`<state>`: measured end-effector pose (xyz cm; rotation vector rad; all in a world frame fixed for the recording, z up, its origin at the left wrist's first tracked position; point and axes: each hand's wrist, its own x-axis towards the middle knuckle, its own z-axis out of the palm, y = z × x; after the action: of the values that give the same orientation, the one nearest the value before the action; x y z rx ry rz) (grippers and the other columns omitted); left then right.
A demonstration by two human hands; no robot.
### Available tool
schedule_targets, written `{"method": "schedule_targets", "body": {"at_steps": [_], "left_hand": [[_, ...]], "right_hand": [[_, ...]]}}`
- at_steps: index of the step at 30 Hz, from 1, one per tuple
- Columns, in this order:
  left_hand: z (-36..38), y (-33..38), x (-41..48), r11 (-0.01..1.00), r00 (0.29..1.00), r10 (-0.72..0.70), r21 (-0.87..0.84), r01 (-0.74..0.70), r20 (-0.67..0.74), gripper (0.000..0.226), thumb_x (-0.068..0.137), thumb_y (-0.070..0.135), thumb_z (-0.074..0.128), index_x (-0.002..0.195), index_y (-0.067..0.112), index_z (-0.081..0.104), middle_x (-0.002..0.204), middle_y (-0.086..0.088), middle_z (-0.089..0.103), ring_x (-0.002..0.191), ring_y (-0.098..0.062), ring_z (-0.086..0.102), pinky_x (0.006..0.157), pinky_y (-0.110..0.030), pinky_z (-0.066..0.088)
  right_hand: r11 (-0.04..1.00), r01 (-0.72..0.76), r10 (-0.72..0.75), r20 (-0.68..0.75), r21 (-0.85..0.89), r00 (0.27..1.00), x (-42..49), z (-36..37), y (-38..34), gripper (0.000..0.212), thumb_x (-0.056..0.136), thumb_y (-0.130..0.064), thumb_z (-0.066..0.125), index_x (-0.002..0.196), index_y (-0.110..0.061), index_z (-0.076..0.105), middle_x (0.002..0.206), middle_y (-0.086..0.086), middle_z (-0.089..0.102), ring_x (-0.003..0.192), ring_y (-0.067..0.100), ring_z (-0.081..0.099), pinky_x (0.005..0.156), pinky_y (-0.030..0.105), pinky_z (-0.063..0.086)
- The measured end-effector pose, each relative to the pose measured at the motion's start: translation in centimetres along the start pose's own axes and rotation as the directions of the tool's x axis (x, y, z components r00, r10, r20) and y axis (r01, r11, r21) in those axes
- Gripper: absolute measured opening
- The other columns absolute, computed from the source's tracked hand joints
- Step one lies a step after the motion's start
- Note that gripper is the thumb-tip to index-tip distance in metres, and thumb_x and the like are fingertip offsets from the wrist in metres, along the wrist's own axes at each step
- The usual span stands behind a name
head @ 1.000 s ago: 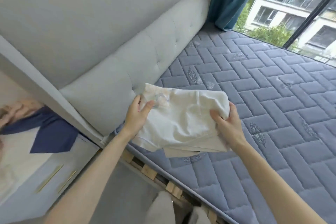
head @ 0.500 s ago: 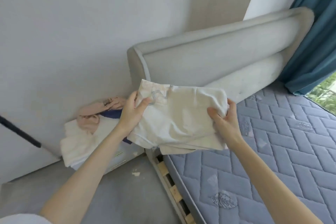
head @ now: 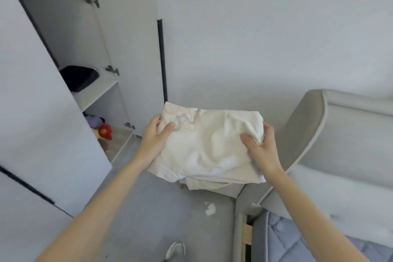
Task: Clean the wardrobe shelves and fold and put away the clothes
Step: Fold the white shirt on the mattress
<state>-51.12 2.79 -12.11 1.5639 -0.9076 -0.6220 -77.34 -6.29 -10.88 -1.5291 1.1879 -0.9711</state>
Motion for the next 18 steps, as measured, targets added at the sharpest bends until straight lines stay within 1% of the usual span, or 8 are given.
{"method": "schedule_targets", "body": {"at_steps": [2,3,4,6,9,13,16,18], "left_hand": [[-3.9,-1.2,1.6,1.000,0.997,-0.016,0.019,0.018,-0.081,0.026,0.093,0.031,0.061,0.115,0.019,0.057,0.105,0.009,0.064,0.092,-0.001,0.060,0.073,-0.014,0.044],[-5.9,-1.8,2.5,0.999,0.993,-0.025,0.026,0.028,-0.112,0.026,0.093,0.031,0.060,0.116,0.018,0.057,0.105,0.009,0.064,0.093,-0.001,0.060,0.071,-0.011,0.043],[-7.8,-2.5,3.7,0.999,0.989,-0.036,0.032,0.041,-0.141,0.028,0.093,0.031,0.060,0.118,0.017,0.056,0.107,0.007,0.063,0.094,-0.003,0.060,0.072,-0.012,0.044],[-11.6,-4.1,6.6,0.997,0.978,-0.055,0.035,0.063,-0.201,0.034,0.093,0.033,0.060,0.122,0.017,0.055,0.111,0.005,0.063,0.101,-0.010,0.061,0.081,-0.022,0.048],[-17.1,-5.8,11.5,0.995,0.963,-0.070,0.050,0.086,-0.261,0.029,0.093,0.034,0.060,0.119,0.022,0.056,0.109,0.008,0.063,0.103,-0.012,0.060,0.088,-0.031,0.049],[-23.3,-6.6,18.1,0.994,0.950,-0.065,0.062,0.089,-0.306,0.024,0.094,0.030,0.058,0.117,0.023,0.056,0.107,0.011,0.062,0.099,-0.008,0.060,0.080,-0.025,0.048],[-26.9,-7.4,23.1,0.990,0.945,-0.063,0.101,0.101,-0.322,0.022,0.094,0.028,0.057,0.115,0.020,0.056,0.104,0.009,0.062,0.096,-0.010,0.060,0.075,-0.023,0.045],[-28.8,-8.0,26.6,0.987,0.943,-0.069,0.116,0.112,-0.325,0.019,0.094,0.026,0.056,0.112,0.020,0.057,0.101,0.011,0.061,0.095,-0.010,0.059,0.076,-0.023,0.045]], "right_hand": [[1.000,-0.002,0.001,0.085,0.003,0.996,2.1,4.6,-1.0,0.071,0.078,-0.041,0.069,0.137,-0.029,0.031,0.134,-0.007,0.046,0.123,0.014,0.048,0.101,0.037,0.044],[1.000,0.002,-0.003,0.119,0.013,0.993,3.3,7.0,-1.5,0.072,0.078,-0.041,0.069,0.137,-0.028,0.031,0.133,-0.007,0.047,0.120,0.013,0.051,0.097,0.034,0.047],[1.000,0.011,-0.014,0.147,0.024,0.989,4.5,9.5,-2.0,0.071,0.082,-0.037,0.070,0.139,-0.025,0.031,0.131,-0.006,0.048,0.115,0.009,0.053,0.090,0.028,0.048],[0.999,0.036,-0.043,0.208,0.036,0.977,7.0,14.5,-3.0,0.063,0.089,-0.027,0.068,0.139,-0.023,0.030,0.125,-0.009,0.050,0.107,-0.002,0.051,0.079,0.020,0.044],[0.998,0.053,-0.063,0.291,0.042,0.955,11.2,22.0,-4.5,0.059,0.091,-0.026,0.066,0.136,-0.028,0.029,0.117,-0.019,0.049,0.106,-0.001,0.052,0.084,0.026,0.046],[0.994,0.074,-0.096,0.341,0.077,0.935,16.2,30.6,-7.1,0.058,0.091,-0.024,0.065,0.137,-0.026,0.028,0.115,-0.023,0.046,0.106,-0.004,0.051,0.081,0.020,0.044],[0.995,0.064,-0.090,0.365,0.083,0.927,19.9,35.8,-8.4,0.060,0.091,-0.025,0.065,0.138,-0.027,0.028,0.122,-0.012,0.050,0.113,0.009,0.053,0.092,0.030,0.046],[0.996,0.048,-0.075,0.375,0.081,0.924,22.5,38.9,-8.9,0.060,0.091,-0.023,0.065,0.138,-0.027,0.028,0.125,-0.003,0.052,0.113,0.015,0.054,0.091,0.031,0.047]]}}
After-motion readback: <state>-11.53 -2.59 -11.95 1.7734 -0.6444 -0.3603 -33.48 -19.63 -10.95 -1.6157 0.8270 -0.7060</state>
